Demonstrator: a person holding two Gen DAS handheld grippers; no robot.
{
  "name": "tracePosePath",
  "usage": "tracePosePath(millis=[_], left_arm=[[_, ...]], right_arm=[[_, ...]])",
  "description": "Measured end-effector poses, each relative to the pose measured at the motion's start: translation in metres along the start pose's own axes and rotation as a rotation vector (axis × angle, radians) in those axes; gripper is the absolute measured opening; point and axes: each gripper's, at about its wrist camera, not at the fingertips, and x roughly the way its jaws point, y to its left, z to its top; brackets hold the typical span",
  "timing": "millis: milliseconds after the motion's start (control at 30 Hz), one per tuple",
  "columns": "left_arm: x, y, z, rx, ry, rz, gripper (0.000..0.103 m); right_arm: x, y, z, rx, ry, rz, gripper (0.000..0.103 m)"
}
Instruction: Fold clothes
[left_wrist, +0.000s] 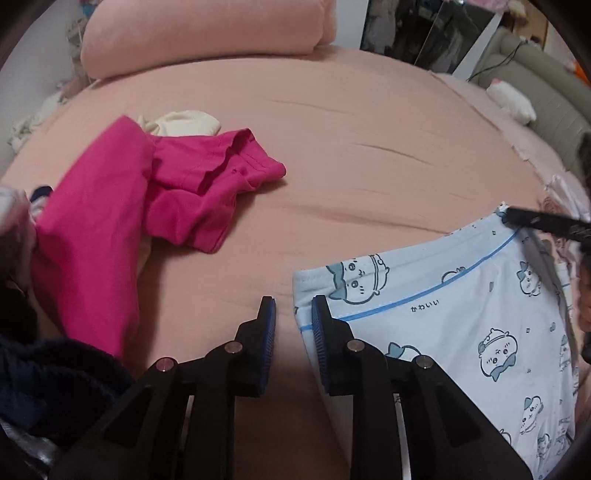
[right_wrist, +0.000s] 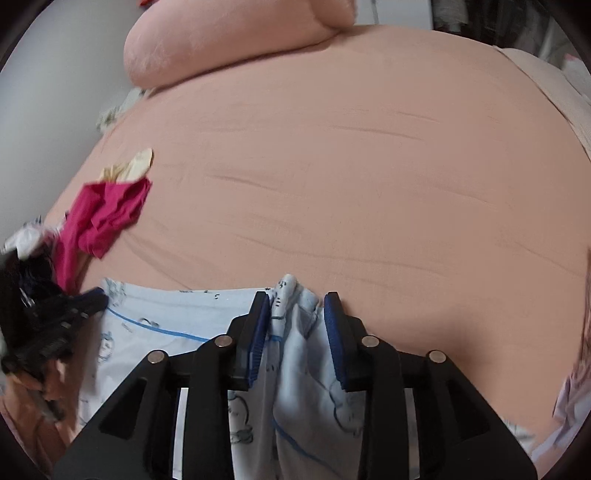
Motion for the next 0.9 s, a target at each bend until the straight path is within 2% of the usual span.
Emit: tracePosePath(millis=[67,200,333,400,433,533,600,667,833,867,900], left_arm=[[-0.015,-0.003,0.001,0.010,0.007,0.023,0.026],[-0.059,-0.022,-0.022,0.030,0.085,-0.103,0.029],[-0.103,-0.071,-0.074,0.061,0.136,-0.258,0.029],[-0.114,-0.098,-0.104,0.094,0.168,-0.339,0.029],[-0.113,-0.109,-0.115,0.127,0.176,-0.349,0.029],[-0.114,-0.142,-0.148,0.263,0.206,-0.333,0.029],[-0.112,-0.151,-0.159,0.340,0.204,-0.312,0.036],[-0.117,-0.153,-0.173,0.382,0.205,-0.309,0.043],[-0.120,-0.143,-0.195,0.400,0.198,-0.216,0.042],[-0.119,-0.140,-0.197,0.386,0.191,-0.213,0.033],[-0.119,-0.137,-0.197,0.372,0.181,-0.209,0.017]], right_arm=[[-0.027,0.005,-0.006,0.026,-0.027,0.015,0.036],[-0.084,0.026,-0.031,0.039,-0.067,0.053,0.039],[-0.138,0.066,-0.115,-0.033,-0.006,0.083,0.040],[-0.146,0.077,-0.157,-0.044,0.038,0.060,0.040],[-0.146,0.078,-0.177,-0.037,0.061,0.043,0.040],[-0.149,0.081,-0.236,-0.018,0.130,-0.007,0.040],[-0.156,0.075,-0.262,0.052,0.129,0.003,0.040],[-0.163,0.073,-0.276,0.078,0.115,0.011,0.041],[-0.156,0.081,-0.292,0.018,0.095,-0.123,0.042],[-0.154,0.084,-0.293,-0.002,0.093,-0.142,0.042],[-0.151,0.087,-0.295,-0.021,0.092,-0.161,0.042]])
